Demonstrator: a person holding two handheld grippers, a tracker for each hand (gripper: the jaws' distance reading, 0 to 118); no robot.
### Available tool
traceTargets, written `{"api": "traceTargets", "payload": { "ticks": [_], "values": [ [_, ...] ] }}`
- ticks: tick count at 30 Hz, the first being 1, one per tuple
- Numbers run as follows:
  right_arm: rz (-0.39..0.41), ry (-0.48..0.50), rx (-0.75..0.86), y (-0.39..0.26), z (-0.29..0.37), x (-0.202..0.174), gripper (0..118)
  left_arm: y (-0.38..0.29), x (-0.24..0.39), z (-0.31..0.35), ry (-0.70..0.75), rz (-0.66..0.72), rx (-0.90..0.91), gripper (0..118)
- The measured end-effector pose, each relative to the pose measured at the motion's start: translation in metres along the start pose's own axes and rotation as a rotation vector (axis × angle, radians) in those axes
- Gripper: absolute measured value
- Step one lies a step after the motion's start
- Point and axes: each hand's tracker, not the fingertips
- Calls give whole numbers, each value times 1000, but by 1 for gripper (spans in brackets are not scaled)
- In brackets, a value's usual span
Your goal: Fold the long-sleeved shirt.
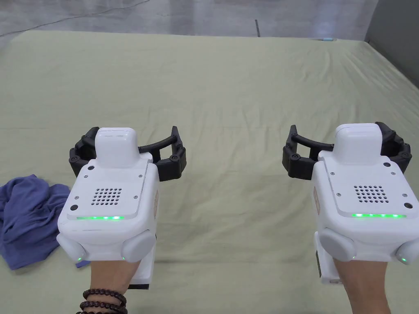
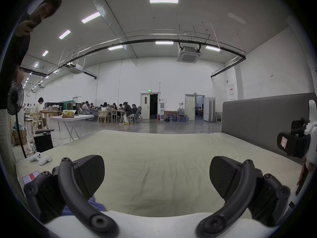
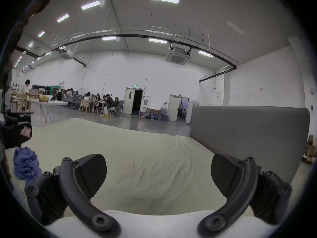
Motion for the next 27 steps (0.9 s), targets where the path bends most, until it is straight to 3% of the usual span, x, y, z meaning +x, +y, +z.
{"api": "traceTargets", "payload": {
  "ticks": [9, 16, 17, 18, 19, 20, 21, 22, 27],
  "values": [
    [-70, 14, -6, 1, 1, 3, 118, -1, -1, -4, -29, -29, -18, 118],
    [-44, -6, -35, 2, 1, 3, 118, 3, -3, -2, -16, -30, -88, 118],
    [-57, -7, -45, 2, 1, 4, 108, 3, -4, -1, -27, -25, -97, 88],
    [-81, -9, -57, 3, 2, 5, 77, 3, -5, 1, -52, -11, -60, 18],
    [-99, -15, -61, 4, 1, 6, 17, 4, -3, 1, -42, -32, -34, 0],
    [-98, -38, -90, 4, -2, 5, 2, 6, 2, -2, 52, -143, -62, 0],
    [-70, -87, -112, 0, -5, 2, 2, 7, 3, -4, 32, -98, -58, 0],
    [-87, -44, -104, -2, -8, 4, 2, 8, -1, -6, -34, -70, -83, 0],
    [-89, -21, -113, -2, -9, -3, 2, 5, -14, -6, 18, -55, -73, 0]
  ]
}}
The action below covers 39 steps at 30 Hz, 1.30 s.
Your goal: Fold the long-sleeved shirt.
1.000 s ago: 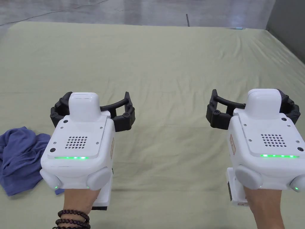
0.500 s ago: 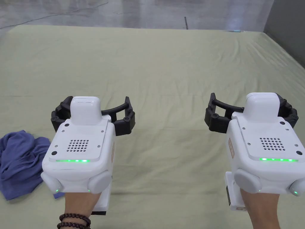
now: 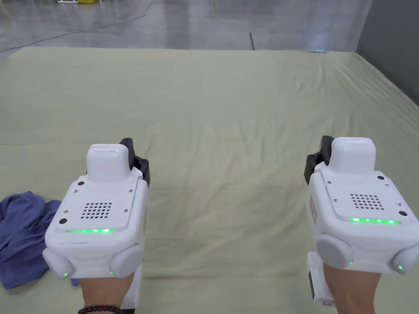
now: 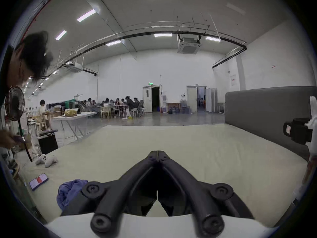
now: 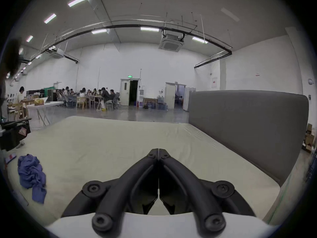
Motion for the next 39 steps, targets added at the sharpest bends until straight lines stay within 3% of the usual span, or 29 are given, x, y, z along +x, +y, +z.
{"api": "traceTargets", "payload": {
  "ticks": [3, 7, 12, 15, 20, 24, 25, 26, 27, 28, 34, 37, 39],
  "values": [
    [-12, 83, 3, 7, -4, -27, 2, 3, -24, 6, 67, -10, 13, 0],
    [10, 282, 45, 19, -7, -99, 2, 4, -81, 36, 217, 29, 16, 0],
    [-27, 531, 78, 28, 9, -196, 2, 2, -142, 78, 420, 11, -8, 0],
    [-14, 637, 77, 30, 23, -238, 2, -2, -167, 95, 476, 39, -23, 0],
    [7, 692, 76, 32, 32, -260, 2, -6, -180, 98, 479, 49, -65, 0],
    [9, 713, 67, 30, 31, -255, 2, -8, -194, 55, 398, 152, -323, 2],
    [8, 718, 61, 29, 31, -254, 2, -13, -201, 37, 387, 206, -460, 19],
    [11, 714, 57, 27, 31, -253, 2, -21, -211, 18, 376, 241, -580, 70],
    [14, 709, 52, 26, 31, -251, 2, -31, -222, -3, 351, 269, -677, 110],
    [16, 708, 48, 24, 30, -249, 2, -44, -233, -26, 360, 275, -791, 118],
    [32, 695, 9, 14, 21, -246, 2, -90, -271, -101, 355, 385, -923, 118],
    [34, 686, -11, 10, 15, -244, 2, -106, -269, -121, 379, 345, -1019, 118],
    [38, 682, -17, 9, 11, -243, 2, -116, -264, -128, 354, 309, -1038, 90]
  ]
}}
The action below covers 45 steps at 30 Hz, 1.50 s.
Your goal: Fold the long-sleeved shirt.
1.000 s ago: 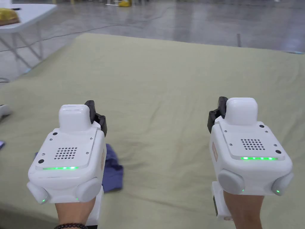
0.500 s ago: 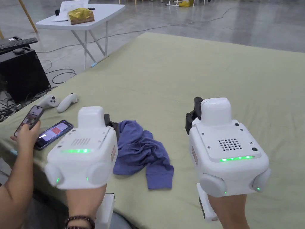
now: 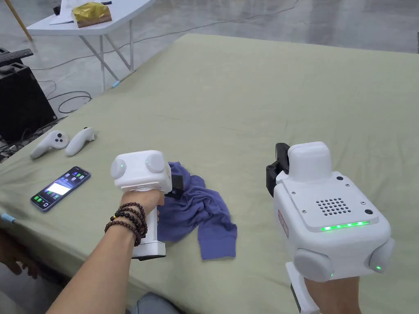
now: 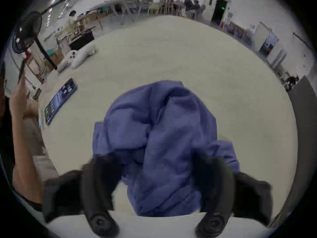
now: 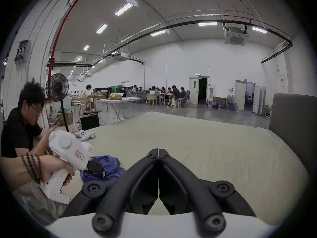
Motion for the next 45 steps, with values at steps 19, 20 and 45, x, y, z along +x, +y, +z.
{"api": "traceTargets", "payload": {
  "ticks": [19, 20, 45],
  "values": [
    [-54, -223, 31, 17, 52, 81, 2, 2, 190, 145, -478, -341, 353, 25],
    [-52, -258, 36, 17, 60, 93, 2, -5, 216, 148, -532, -354, 343, 25],
    [-121, -596, -89, -6, 170, 239, 2, -104, 340, 173, -790, -448, 528, 118]
  ]
}}
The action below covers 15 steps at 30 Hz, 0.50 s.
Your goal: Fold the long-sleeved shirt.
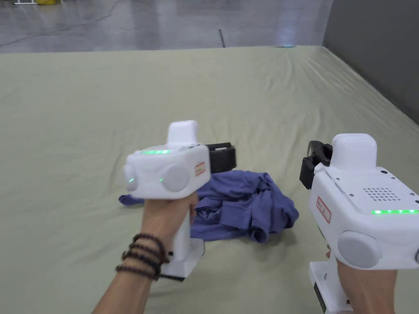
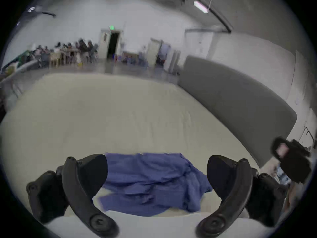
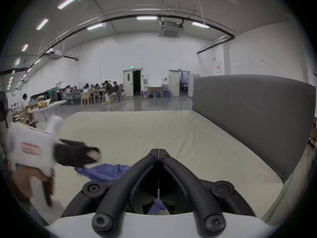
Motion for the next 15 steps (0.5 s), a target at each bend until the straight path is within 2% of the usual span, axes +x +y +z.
{"api": "traceTargets", "payload": {
  "ticks": [1, 2, 3, 4, 6, 7, 10, 15],
  "values": [
    [20, 6, 2, -1, -1, -5, 2, -3, -11, 25, 24, -15, 48, 117],
    [30, 7, -1, -3, -1, -10, 2, -8, -20, 47, 49, -26, 79, 110],
    [30, 19, -6, -4, -2, -16, 2, -14, -29, 66, 95, -32, 90, 100],
    [21, 39, -8, -6, -3, -19, 2, -24, -36, 84, 146, -32, 73, 84],
    [4, 49, -15, -11, -4, -25, 2, -42, -53, 112, 206, -25, 116, 1],
    [-6, 49, -23, -13, -5, -28, 2, -54, -63, 122, 206, -24, 134, 0],
    [-14, 50, -47, -20, -6, -33, 2, -83, -85, 134, 238, 24, 42, 0],
    [-5, 65, -61, -20, -3, -38, 2, -88, -89, 121, 253, 32, 7, 0]
  ]
}}
